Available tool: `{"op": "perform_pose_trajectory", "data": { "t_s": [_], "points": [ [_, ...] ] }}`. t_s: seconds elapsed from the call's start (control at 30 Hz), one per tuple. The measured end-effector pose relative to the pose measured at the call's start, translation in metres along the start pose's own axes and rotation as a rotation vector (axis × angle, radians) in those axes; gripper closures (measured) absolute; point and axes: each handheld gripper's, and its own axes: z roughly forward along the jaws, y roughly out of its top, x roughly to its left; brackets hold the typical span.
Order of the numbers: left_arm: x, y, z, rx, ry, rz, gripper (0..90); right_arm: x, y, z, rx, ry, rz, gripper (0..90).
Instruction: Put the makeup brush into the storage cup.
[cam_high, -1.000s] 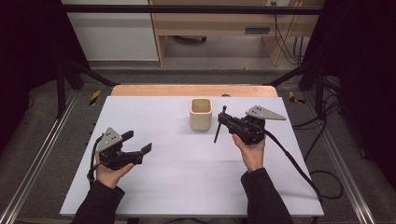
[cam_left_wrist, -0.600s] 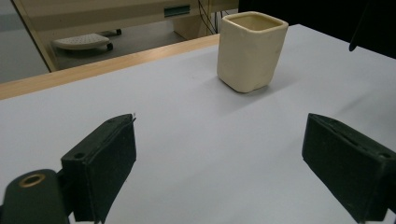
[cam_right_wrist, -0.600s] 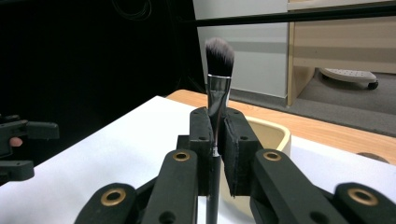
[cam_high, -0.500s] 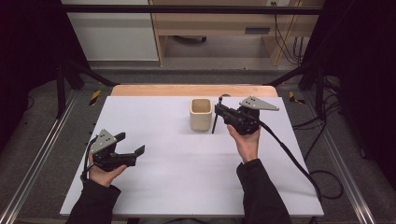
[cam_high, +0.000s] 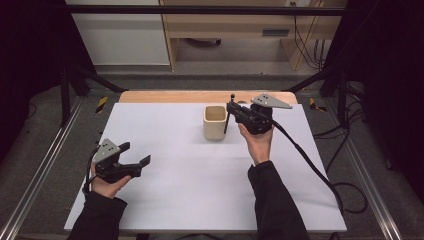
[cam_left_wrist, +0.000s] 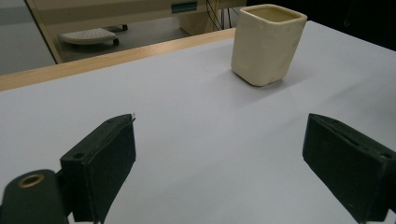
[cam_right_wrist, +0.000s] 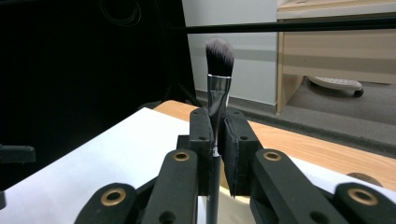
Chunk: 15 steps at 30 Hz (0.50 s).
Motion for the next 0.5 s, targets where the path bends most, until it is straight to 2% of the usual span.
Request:
{"op": "perform_pose_trajectory", "data": {
  "t_s": [0.5],
  "points": [
    [0.001, -0.001, 0.002, 0.008, -0.001, 0.002, 9.2, -0.008, 0.013, 0.018, -0.023, -0.041, 0.003, 83.1]
  ]
}}
